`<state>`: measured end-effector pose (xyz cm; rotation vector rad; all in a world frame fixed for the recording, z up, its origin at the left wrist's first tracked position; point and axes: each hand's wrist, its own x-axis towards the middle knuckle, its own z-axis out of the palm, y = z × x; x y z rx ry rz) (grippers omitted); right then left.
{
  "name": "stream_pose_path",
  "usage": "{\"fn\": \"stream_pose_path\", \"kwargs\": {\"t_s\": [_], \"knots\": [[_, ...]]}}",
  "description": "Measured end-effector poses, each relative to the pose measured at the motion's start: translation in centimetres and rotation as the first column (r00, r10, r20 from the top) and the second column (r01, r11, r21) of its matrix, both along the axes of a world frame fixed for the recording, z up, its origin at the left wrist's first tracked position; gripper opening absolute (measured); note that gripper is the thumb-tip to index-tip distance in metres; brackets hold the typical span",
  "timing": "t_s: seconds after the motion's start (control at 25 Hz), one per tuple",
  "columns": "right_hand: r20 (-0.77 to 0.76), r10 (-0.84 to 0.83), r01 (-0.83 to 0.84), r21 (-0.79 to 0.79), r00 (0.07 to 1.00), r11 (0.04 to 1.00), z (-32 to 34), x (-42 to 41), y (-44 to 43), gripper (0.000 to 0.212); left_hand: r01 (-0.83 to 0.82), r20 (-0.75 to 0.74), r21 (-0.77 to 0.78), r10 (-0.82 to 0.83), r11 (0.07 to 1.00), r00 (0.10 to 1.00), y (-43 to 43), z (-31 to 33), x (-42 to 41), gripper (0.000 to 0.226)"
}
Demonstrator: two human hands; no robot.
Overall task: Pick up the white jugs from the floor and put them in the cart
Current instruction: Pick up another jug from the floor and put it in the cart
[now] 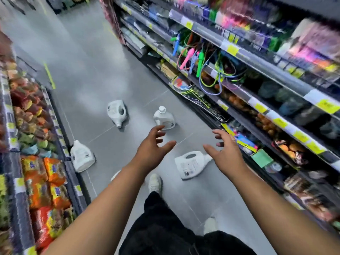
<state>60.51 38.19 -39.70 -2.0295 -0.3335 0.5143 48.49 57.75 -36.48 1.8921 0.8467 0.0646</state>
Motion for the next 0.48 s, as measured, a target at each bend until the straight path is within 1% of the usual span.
{"fn": "stream_pose_path", "kwargs": {"t_s": [0.16, 0.2, 0.28, 0.36, 0.48], "knots": [[-0.056, -0.233, 0.231, -0.037, 0.971, 0.972, -4.0, 3.5, 2.4, 0.05, 0.174, -0.085, -0.05, -0.178, 0.983, 0.98, 5.9, -4.7, 7.0, 0.052], [-0.075, -0.308, 0.305, -0.041, 0.949, 0.951, -5.2, 4.4, 3.1, 0.05, 0.24, -0.12, -0.063, -0.246, 0.969, 0.962, 7.2, -6.0, 8.9, 0.052], [-0.087, -0.431, 0.429, -0.037, 0.898, 0.902, -7.5, 6.4, 4.8, 0.05, 0.373, -0.186, -0.061, -0.378, 0.926, 0.907, 9.8, -8.3, 12.5, 0.06], [-0.102, -0.54, 0.539, -0.043, 0.835, 0.841, -9.9, 8.0, 6.3, 0.051, 0.464, -0.221, -0.064, -0.466, 0.884, 0.857, 12.1, -10.7, 16.2, 0.065], [-0.087, -0.651, 0.651, -0.033, 0.754, 0.758, -13.7, 9.4, 7.8, 0.051, 0.568, -0.238, -0.083, -0.57, 0.819, 0.786, 13.6, -14.7, 20.8, 0.062]]}}
